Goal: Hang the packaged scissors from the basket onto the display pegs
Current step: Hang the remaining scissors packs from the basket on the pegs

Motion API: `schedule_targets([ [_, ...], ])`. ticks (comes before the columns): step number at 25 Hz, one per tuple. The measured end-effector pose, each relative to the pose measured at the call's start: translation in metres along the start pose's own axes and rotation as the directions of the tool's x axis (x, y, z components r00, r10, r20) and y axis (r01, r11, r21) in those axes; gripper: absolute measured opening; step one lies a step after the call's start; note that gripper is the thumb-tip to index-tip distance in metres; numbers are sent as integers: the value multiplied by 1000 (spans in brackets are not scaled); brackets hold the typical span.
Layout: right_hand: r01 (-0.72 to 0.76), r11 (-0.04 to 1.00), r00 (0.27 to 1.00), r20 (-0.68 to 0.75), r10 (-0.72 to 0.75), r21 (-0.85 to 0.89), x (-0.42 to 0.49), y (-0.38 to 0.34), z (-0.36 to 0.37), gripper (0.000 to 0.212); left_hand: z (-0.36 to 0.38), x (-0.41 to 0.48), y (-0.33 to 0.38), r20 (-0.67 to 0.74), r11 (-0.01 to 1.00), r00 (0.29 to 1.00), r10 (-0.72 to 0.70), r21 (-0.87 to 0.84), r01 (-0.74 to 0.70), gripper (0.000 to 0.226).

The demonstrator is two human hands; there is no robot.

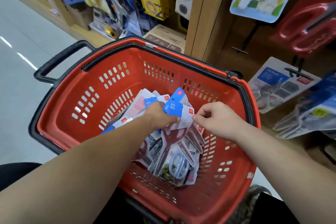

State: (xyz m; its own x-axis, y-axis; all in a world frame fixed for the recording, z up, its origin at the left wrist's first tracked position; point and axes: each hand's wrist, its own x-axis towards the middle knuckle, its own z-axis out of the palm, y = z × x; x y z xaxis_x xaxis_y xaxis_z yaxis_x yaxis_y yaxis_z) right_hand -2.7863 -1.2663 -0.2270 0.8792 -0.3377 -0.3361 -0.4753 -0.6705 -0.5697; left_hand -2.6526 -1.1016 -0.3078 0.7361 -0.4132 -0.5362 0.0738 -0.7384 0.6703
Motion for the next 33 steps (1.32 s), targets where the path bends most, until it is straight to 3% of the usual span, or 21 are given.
schedule_targets([
  [3, -22, 1000, 1000, 6, 22, -4, -1, 2, 2, 25, 10, -11, 3, 53, 982, 999, 12, -191, -2, 17],
  [7, -15, 993, 997, -75, 24, 121, -5, -2, -5, 11, -2, -29, 11, 51, 976, 992, 116, -192, -104, 15],
  [12, 18, 935, 976, -209, 60, 353, -18, -14, -24, 109, -39, -76, 57, 35, 904, 928, 371, -243, -352, 17],
  [13, 50, 886, 977, -206, 52, 462, -21, -17, -30, 107, -48, -88, 65, 29, 879, 903, 428, -247, -409, 16],
  [15, 101, 730, 992, -128, -19, 676, -32, -30, -45, 59, -62, -109, 76, -7, 827, 870, 492, -309, -470, 21],
  [17, 92, 621, 994, -106, -14, 778, -40, -40, -49, 33, -71, -121, 82, -82, 774, 864, 497, -408, -484, 31],
  [21, 135, 548, 981, -190, 45, 825, -42, -45, -36, 27, -69, -126, 85, -142, 670, 899, 415, -620, -408, 46],
  [28, 68, 463, 982, -141, 125, 884, -34, -42, -30, 25, -64, -116, 83, -114, 636, 939, 325, -708, -307, 67],
  [33, 71, 375, 971, -151, 187, 924, -29, -47, -40, 27, -73, -118, 77, 140, 594, 929, 342, -799, -98, 48],
])
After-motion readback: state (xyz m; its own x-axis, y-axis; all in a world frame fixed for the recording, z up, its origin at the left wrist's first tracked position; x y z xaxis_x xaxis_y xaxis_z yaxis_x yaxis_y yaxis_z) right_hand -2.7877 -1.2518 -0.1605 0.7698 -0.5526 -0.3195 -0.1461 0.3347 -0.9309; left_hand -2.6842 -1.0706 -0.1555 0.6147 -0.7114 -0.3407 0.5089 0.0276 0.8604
